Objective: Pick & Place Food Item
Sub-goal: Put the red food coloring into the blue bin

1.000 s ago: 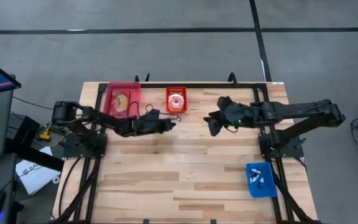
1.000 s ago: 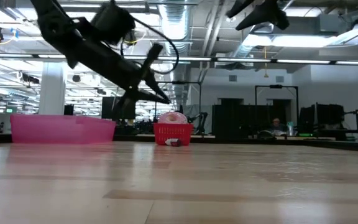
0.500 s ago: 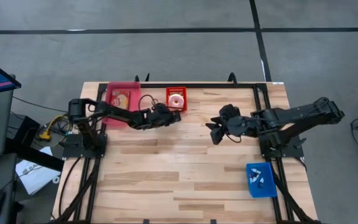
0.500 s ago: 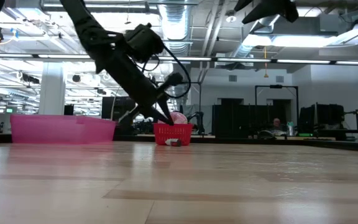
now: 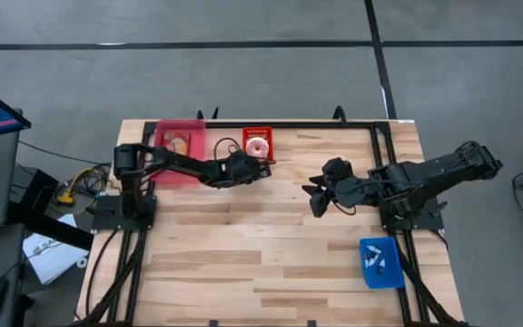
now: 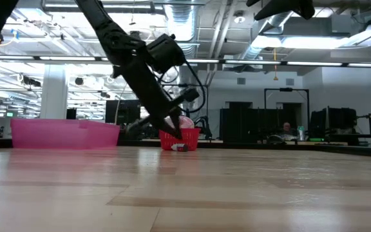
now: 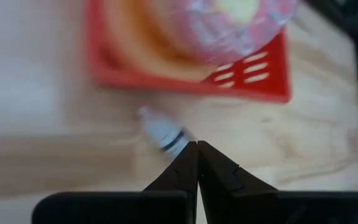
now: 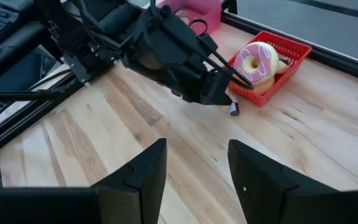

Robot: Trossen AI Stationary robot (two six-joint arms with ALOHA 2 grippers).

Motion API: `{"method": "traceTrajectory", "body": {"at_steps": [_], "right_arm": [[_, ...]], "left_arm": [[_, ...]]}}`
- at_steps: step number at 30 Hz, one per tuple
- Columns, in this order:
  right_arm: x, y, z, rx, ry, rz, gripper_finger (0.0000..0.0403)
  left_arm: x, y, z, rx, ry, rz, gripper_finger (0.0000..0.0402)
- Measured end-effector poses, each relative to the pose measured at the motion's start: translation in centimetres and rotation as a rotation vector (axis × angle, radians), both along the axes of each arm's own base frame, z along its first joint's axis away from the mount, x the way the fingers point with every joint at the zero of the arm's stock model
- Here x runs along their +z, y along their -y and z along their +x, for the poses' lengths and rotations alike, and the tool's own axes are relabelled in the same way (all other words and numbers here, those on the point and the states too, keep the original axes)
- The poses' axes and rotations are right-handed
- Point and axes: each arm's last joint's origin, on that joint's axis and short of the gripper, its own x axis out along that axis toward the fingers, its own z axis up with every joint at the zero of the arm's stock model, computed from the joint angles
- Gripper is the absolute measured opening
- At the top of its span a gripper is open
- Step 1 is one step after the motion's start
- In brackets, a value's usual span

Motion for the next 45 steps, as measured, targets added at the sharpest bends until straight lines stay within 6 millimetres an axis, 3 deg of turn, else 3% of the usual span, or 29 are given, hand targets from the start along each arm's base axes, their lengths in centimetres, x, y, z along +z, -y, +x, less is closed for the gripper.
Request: {"method": "traceTrajectory", "body": {"at_steps": [18, 23, 27, 30, 33, 37, 42, 45], "right_arm": [[-0.2, -0.7, -0.4, 0.040, -0.031, -0.024, 0.0164], [-0.2, -0.7, -0.3, 0.050, -0.035, -0.037, 0.0164], [-0.1, -0.8, -0.4, 0.065, -0.037, -0.022, 0.0164], [0.0, -1.1, -0.7, 0.070, -0.022, -0.002, 0.0164], [0.1, -1.5, -0.9, 0.080, -0.014, 0.005, 0.0164], [0.1, -1.9, -1.1, 0.065, -0.002, 0.008, 0.0164], [0.2, -2.0, -1.1, 0.029, 0.028, -0.007, 0.0164], [0.3, -1.8, -1.0, 0.010, 0.035, -0.021, 0.0164]], "left_arm": [[0.2, -1.7, 0.2, 0.027, -0.055, 0.012, 0.0000], [-1.5, -1.5, 2.1, -0.056, -0.121, -0.051, 0.0000], [-1.3, -0.6, 4.5, -0.097, -0.113, -0.050, 0.0000], [-0.9, 0.4, 5.0, -0.142, -0.103, -0.060, 0.0000], [0.0, 1.8, 4.7, -0.179, -0.120, -0.084, 0.0000], [2.8, 4.3, 4.0, -0.244, -0.093, -0.072, 0.0000], [8.2, 7.1, 1.7, -0.274, -0.022, 0.040, 0.0000], [10.3, 7.7, -0.6, -0.351, -0.087, 0.136, 0.0000]]}}
